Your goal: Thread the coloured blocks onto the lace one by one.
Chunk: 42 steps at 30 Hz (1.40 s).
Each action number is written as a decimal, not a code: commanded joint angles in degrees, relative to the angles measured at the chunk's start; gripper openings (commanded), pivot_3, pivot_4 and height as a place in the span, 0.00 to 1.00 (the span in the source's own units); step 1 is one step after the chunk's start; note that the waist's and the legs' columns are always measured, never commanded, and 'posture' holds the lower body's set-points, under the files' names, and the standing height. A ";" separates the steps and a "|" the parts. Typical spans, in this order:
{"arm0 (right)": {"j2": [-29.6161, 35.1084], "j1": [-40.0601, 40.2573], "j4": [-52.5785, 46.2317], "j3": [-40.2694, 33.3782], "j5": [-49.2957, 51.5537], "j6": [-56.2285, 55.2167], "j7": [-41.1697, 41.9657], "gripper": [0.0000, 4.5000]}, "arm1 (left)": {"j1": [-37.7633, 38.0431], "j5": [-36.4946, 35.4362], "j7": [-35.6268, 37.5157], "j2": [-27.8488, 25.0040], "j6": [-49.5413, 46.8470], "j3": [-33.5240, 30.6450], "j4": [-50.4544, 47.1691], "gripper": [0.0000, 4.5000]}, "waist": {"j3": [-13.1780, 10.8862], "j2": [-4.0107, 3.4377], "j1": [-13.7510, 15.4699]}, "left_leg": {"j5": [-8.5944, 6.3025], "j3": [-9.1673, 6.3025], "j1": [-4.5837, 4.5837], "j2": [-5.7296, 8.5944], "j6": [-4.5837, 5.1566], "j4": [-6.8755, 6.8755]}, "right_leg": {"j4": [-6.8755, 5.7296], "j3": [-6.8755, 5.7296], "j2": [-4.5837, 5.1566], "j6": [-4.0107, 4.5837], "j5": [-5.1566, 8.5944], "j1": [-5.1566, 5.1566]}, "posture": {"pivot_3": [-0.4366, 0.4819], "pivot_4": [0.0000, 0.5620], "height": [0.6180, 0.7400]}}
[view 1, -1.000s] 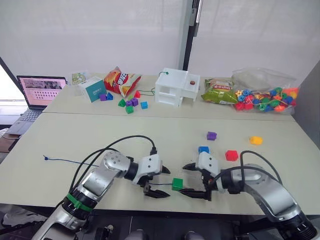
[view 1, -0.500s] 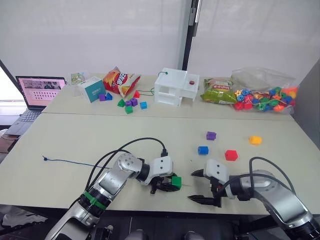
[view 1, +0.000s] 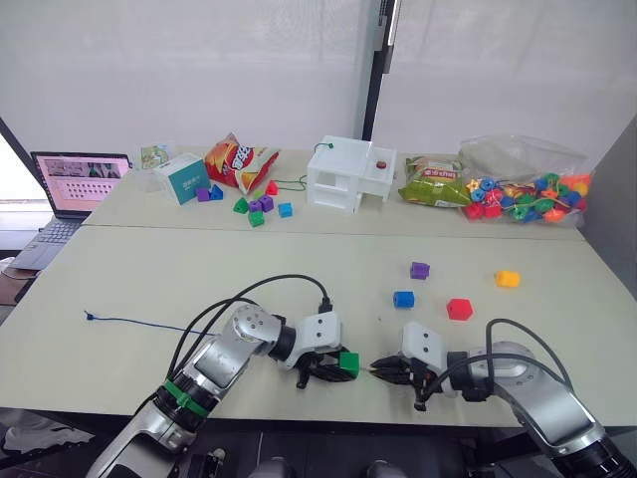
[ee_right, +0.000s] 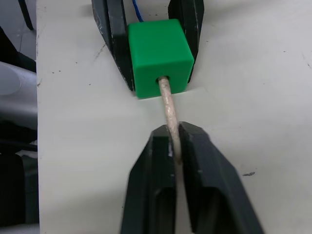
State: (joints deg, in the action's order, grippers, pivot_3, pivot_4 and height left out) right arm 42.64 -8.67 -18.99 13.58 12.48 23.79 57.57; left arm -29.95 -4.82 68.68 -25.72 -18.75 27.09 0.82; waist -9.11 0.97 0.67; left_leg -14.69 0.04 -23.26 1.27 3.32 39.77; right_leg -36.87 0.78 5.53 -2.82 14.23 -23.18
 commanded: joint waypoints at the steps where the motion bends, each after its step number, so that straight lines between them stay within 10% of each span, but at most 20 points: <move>1: 0.10 -0.84 -0.98 -0.68 0.01 -0.91 0.12 0.00 | 0.01 -0.02 0.74 -0.41 -0.12 0.44 -0.79 0.27 | 0.00 0.00 0.01 | 0.00 0.00 0.00 0.01 0.00 0.00 | 0.00 0.00 0.01 0.00 0.00 0.00 | 0.48 0.27 1.00; 11: 0.64 -1.90 -0.46 -2.06 1.20 -2.48 2.30 0.00 | 5.24 -2.57 5.06 -12.81 9.86 -8.55 1.89 0.27 | 0.00 0.00 -0.87 | 0.00 0.01 0.02 -0.12 -0.01 -0.07 | -0.03 0.06 -0.08 0.07 0.03 -0.10 | 0.48 0.27 1.00; 19: 1.69 -0.54 0.56 -4.43 2.28 -4.74 4.97 0.00 | 5.27 -4.68 13.55 -28.52 35.15 -21.28 34.32 0.27 | 0.00 0.00 -1.48 | -0.04 0.02 0.21 -0.17 -0.10 -0.29 | -0.03 0.02 -0.06 0.18 0.07 -0.12 | 0.48 0.27 1.00; 25: 2.26 -0.77 2.13 -4.66 2.31 -5.88 6.52 0.00 | 0.05 -3.46 15.48 -29.49 45.11 -22.78 47.19 0.27 | 0.00 -0.01 -1.10 | -0.04 0.13 0.26 -0.12 -0.10 -0.37 | -0.03 0.00 0.02 0.17 0.07 -0.09 | 0.48 0.27 1.00; 27: 2.16 -1.16 2.63 -4.31 2.08 -6.08 6.72 0.00 | -0.53 -4.78 16.70 -28.35 43.25 -23.10 45.55 0.27 | 0.00 0.00 -0.81 | -0.04 0.13 0.21 -0.12 -0.10 -0.36 | -0.03 -0.03 0.03 0.16 0.06 -0.09 | 0.48 0.27 1.00; 35: 1.65 -2.28 1.49 -3.27 2.43 -4.26 6.34 0.00 | -1.60 -9.41 22.82 -29.61 24.72 -24.37 32.43 0.94 | -0.02 0.03 -0.52 | -0.04 0.12 -0.03 -0.13 -0.09 -0.16 | -0.13 -0.07 -0.04 0.13 0.05 -0.22 | 0.48 0.27 1.00; 42: 0.93 -4.01 -0.14 -1.41 1.69 -0.70 5.12 0.00 | 5.84 -18.03 16.42 -23.90 4.62 -22.29 0.01 0.94 | -0.03 0.03 -0.46 | -0.05 0.09 -0.05 -0.14 -0.08 -0.06 | -0.14 -0.03 -0.02 0.10 0.05 -0.18 | 0.48 0.27 1.00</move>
State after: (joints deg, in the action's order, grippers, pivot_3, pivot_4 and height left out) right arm 43.76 -11.60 -17.20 12.14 14.16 22.11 63.19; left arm -26.16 -20.58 87.25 -51.56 -10.77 2.64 8.36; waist -9.13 1.00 0.21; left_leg -14.75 0.13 -23.29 1.12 3.25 39.70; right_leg -37.00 0.78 5.52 -2.71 14.28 -23.35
